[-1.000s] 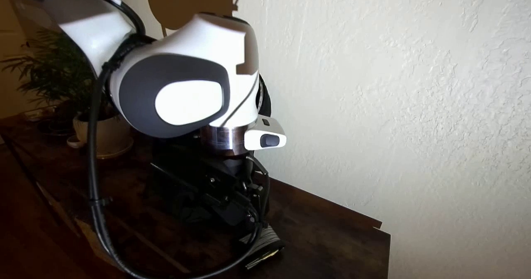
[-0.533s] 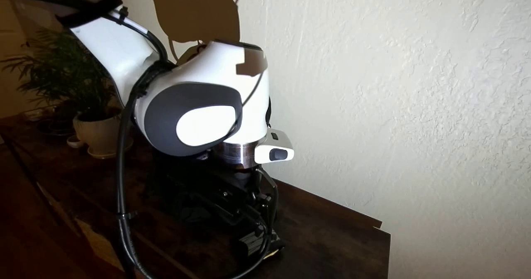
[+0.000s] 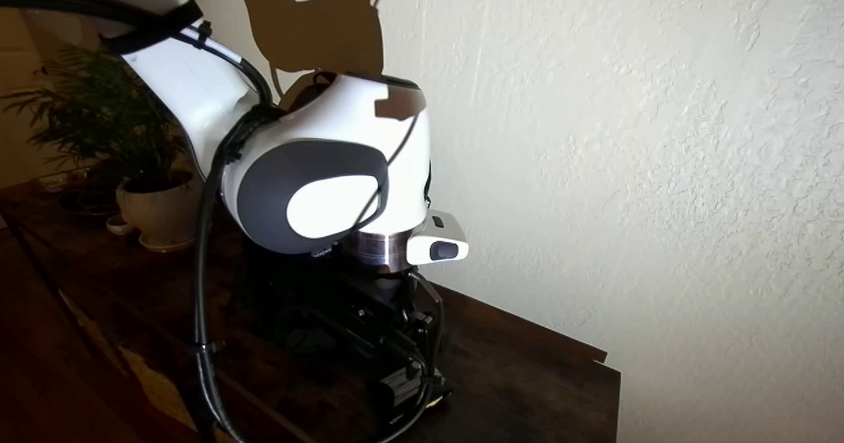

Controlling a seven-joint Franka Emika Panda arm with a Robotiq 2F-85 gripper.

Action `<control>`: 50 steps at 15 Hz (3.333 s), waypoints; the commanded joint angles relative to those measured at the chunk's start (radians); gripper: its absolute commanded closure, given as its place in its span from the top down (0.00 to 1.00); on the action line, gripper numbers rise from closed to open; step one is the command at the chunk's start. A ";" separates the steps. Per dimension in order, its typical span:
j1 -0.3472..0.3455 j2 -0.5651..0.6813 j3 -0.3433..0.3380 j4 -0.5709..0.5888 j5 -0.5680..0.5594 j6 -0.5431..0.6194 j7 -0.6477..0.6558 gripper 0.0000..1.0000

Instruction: Get the wallet from the top of the cabinet and put it in the backpack

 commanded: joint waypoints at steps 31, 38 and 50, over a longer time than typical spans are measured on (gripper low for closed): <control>-0.257 0.357 0.182 0.278 0.081 0.008 -0.040 1.00; -0.275 0.350 0.232 0.275 0.090 0.005 -0.049 0.72; -0.338 0.335 0.263 0.297 0.149 -0.013 -0.069 0.01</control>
